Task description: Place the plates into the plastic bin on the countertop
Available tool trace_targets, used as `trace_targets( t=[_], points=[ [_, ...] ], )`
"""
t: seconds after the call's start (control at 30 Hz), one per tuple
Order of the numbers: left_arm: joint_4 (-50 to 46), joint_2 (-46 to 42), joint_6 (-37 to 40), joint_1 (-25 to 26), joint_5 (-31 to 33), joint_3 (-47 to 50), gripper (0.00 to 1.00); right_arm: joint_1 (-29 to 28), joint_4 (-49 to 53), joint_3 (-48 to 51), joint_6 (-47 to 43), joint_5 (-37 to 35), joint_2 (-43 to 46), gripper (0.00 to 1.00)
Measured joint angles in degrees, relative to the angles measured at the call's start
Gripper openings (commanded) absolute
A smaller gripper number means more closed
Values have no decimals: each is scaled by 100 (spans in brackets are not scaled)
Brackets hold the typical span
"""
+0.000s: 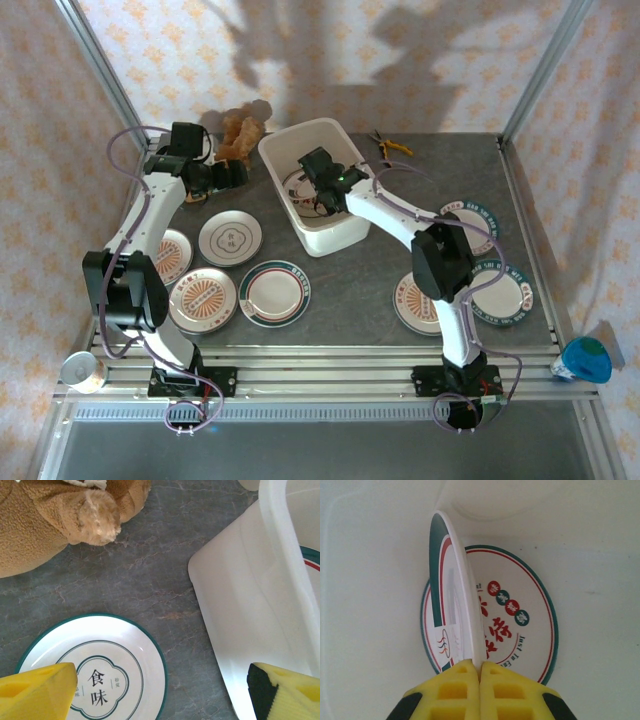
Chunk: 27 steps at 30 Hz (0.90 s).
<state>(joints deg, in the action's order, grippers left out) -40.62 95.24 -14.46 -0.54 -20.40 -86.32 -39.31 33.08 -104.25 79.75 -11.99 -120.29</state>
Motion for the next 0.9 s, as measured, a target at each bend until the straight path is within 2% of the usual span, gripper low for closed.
trace_targets(
  t=[0.57, 0.77, 0.9],
  points=[
    [-81, 127, -2, 0, 4, -44, 90, -79, -151, 42, 365, 321, -326, 0],
    [-85, 127, -2, 0, 4, -44, 90, -79, -168, 81, 463, 391, -367, 19],
    [-85, 127, -4, 0, 4, -42, 90, -85, -188, 81, 459, 415, -407, 25]
  ],
)
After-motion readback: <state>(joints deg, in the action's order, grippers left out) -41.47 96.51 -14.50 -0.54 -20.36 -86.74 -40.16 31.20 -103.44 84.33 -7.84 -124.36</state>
